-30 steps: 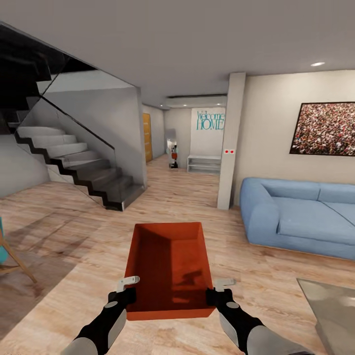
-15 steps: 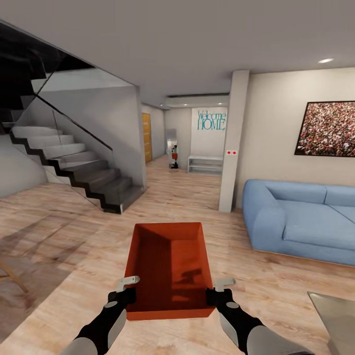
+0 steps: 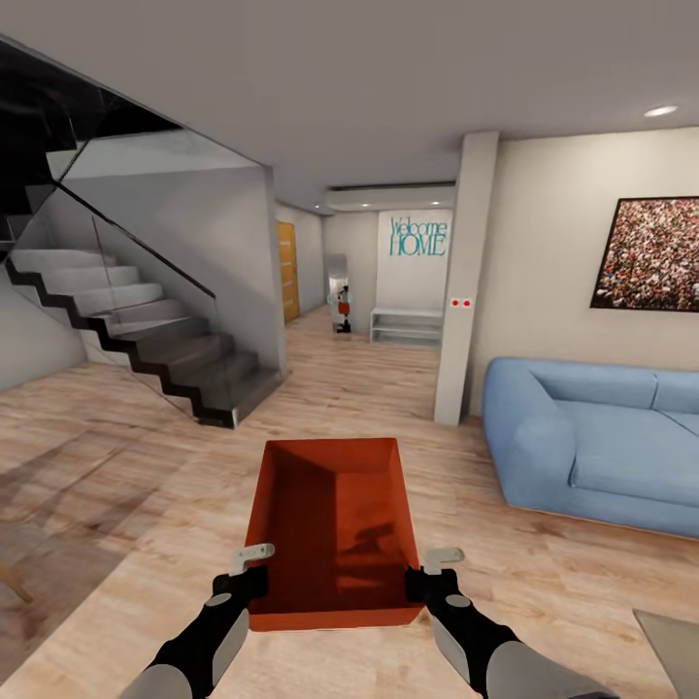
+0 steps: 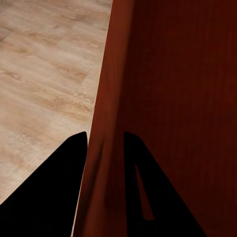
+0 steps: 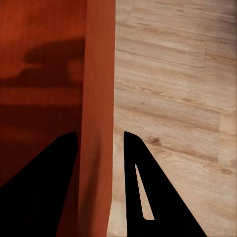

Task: Move the two storage containers from the living room to the garage. In the garage, place one container on the floor and stack the other container on top of it (either order is fine).

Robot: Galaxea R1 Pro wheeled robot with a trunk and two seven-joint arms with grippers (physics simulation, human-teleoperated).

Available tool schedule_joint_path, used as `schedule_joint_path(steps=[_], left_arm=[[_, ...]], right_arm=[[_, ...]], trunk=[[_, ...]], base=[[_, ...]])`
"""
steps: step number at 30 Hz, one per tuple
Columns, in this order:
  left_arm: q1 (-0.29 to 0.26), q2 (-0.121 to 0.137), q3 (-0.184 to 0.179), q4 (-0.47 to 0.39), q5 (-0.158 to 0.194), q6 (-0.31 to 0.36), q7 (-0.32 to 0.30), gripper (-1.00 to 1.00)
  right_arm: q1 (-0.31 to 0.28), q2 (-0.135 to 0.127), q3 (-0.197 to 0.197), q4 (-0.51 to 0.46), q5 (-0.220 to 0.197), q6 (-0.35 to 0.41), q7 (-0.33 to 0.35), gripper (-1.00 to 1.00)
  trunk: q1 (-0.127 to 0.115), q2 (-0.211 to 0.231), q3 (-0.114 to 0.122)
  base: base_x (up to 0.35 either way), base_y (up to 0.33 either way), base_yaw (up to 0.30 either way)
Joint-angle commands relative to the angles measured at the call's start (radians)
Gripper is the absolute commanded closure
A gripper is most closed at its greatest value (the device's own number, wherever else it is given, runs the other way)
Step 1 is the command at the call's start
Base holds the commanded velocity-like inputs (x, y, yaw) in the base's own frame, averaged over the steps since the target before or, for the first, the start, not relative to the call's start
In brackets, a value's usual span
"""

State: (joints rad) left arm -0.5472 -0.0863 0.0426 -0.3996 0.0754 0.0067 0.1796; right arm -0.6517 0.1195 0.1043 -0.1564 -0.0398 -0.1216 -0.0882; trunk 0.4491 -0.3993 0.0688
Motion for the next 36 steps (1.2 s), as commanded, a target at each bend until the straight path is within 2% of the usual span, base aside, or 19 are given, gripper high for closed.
schedule_joint_path(steps=[1, 20, 27, 36], left_arm=[[0.0, 0.0, 0.01, -0.01, -0.006, 0.001, 0.005, 1.0], [0.0, 0.0, 0.009, -0.015, -0.006, 0.002, 0.002, 1.0], [0.0, 0.026, 0.01, -0.013, -0.005, 0.0, 0.001, 1.0], [0.0, 0.029, 0.009, -0.016, -0.005, -0.001, -0.005, 1.0]], right_arm=[[-0.001, -0.001, 0.0, 0.005, -0.009, -0.004, -0.01, 1.0], [0.0, -0.001, 0.0, 0.005, -0.008, -0.006, -0.01, 1.0], [0.0, -0.001, 0.0, 0.005, -0.008, -0.006, -0.01, 1.0], [0.0, 0.0, 0.0, 0.005, -0.008, -0.009, -0.011, 1.0]], trunk=[[0.001, -0.001, 0.0], [0.001, -0.001, 0.0], [0.001, -0.001, 0.0], [0.001, -0.001, 0.0]], base=[[0.32, 0.0, 0.0], [0.32, 0.0, 0.0], [0.32, 0.0, 0.0], [0.32, 0.0, 0.0]])
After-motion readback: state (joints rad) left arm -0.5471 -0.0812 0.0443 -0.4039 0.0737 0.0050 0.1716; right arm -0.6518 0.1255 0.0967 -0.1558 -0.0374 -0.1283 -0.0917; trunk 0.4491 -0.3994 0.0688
